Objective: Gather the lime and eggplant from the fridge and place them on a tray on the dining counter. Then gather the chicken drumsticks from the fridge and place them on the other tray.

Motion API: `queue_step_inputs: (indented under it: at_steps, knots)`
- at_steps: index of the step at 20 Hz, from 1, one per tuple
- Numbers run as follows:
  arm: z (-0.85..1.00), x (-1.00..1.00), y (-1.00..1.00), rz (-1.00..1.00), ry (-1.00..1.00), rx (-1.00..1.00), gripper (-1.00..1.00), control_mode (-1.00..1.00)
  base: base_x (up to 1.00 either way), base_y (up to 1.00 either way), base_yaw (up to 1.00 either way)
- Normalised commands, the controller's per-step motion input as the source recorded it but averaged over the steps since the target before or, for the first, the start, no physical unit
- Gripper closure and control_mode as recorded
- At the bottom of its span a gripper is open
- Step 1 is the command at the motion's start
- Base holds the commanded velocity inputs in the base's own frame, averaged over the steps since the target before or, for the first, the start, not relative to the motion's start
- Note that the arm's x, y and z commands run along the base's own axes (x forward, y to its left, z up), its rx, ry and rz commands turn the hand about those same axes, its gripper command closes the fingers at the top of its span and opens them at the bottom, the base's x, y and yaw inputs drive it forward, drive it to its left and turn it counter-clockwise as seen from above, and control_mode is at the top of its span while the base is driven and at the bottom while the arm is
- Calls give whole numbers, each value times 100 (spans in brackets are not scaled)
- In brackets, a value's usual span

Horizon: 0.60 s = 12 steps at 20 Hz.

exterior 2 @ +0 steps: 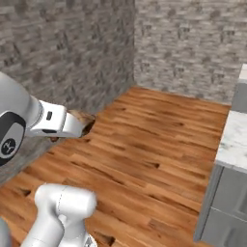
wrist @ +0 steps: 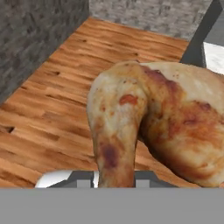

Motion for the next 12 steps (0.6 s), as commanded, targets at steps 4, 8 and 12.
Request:
queue_step_inputs:
  at_steps: [4,8,12]
  knots:
    - [0,0,0,0,0,0,100,100,75,88,-62]
    - [0,0,0,0,0,0,100,100,89,90,-56]
    - [0,0,0,0,0,0,100,100,100,76,-42]
